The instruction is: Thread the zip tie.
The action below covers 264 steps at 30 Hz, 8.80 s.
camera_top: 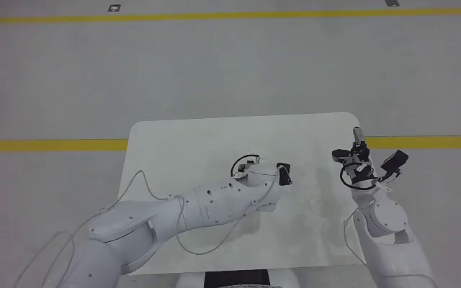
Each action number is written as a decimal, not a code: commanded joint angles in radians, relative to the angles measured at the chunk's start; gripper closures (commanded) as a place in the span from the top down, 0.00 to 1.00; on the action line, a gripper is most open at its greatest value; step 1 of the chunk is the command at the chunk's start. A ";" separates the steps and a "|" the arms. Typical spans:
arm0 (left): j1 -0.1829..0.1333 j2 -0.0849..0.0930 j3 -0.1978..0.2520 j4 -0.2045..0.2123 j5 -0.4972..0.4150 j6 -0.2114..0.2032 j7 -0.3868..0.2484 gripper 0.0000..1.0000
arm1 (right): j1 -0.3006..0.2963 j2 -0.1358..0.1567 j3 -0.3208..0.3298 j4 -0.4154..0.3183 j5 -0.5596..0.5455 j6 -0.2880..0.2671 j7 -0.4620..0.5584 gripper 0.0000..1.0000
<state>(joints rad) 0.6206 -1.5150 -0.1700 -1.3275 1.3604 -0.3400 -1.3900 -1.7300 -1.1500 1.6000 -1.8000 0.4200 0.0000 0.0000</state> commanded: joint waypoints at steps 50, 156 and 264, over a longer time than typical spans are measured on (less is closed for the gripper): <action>-0.014 0.158 -0.048 -0.159 0.083 0.021 0.113 0.00 | 0.000 0.000 0.000 0.000 0.000 0.000 0.000 1.00; -0.025 0.817 0.000 -0.219 0.210 0.422 1.807 0.00 | 0.066 -0.006 -0.194 -0.076 -0.170 -0.035 0.300 1.00; 0.072 0.767 -0.139 0.031 -0.039 0.295 2.780 0.00 | 0.543 -0.038 -0.636 0.389 0.769 0.340 0.710 1.00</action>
<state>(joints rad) 0.6932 -0.7478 -0.3086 -1.2964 1.3193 -0.0458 1.3900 -1.1870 -1.1881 0.9635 -1.4106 1.1953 0.3400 0.7091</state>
